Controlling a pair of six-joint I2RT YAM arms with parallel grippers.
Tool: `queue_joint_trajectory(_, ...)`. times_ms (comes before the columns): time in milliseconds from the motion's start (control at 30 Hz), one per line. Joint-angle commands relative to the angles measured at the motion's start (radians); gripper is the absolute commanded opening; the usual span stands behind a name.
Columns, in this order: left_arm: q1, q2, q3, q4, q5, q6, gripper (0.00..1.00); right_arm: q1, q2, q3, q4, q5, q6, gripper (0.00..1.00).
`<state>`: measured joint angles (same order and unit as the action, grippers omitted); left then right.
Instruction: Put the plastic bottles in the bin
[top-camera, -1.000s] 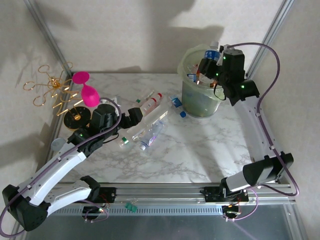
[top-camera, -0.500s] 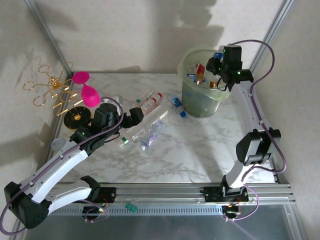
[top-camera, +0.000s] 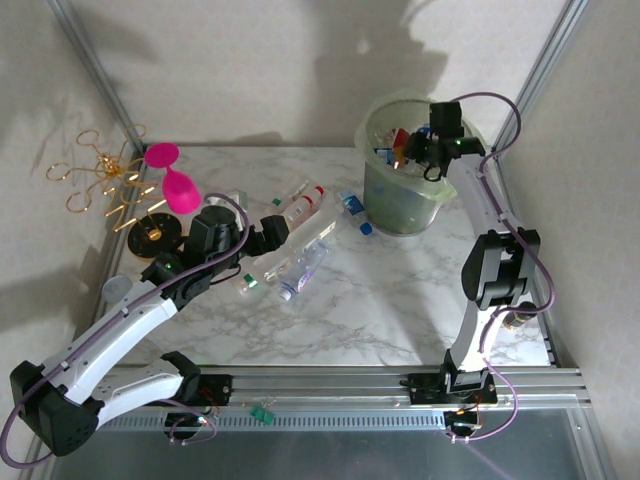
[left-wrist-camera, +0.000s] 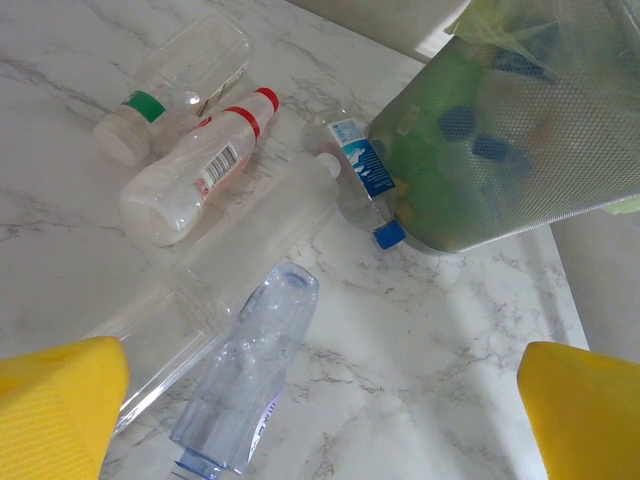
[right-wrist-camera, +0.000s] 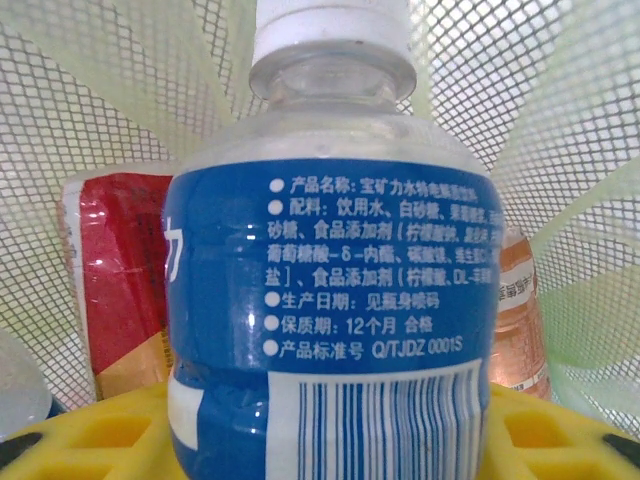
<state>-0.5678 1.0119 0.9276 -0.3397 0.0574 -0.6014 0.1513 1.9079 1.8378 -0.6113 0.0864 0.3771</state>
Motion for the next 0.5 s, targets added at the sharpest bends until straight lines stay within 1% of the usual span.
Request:
queue_joint_trajectory(0,-0.004,0.004,0.002,0.019,0.016,0.023,1.0,0.005,0.024,-0.005,-0.008,0.015,-0.006,0.58)
queue_joint_trajectory(167,-0.004,0.003,0.005,0.015,0.013,0.03,1.0,0.006,0.008,0.024,-0.019,0.04,-0.017,0.77)
queue_joint_trajectory(233,-0.004,0.002,0.008,0.015,0.009,0.032,1.0,0.007,-0.005,0.041,-0.026,0.055,-0.023,0.81)
queue_joint_trajectory(300,-0.004,0.004,0.011,0.014,0.007,0.034,1.0,0.007,-0.018,0.057,-0.033,0.065,-0.027,0.83)
queue_joint_trajectory(467,-0.004,0.007,0.02,0.012,0.007,0.037,0.99,0.007,-0.053,0.102,-0.055,0.069,-0.024,0.84)
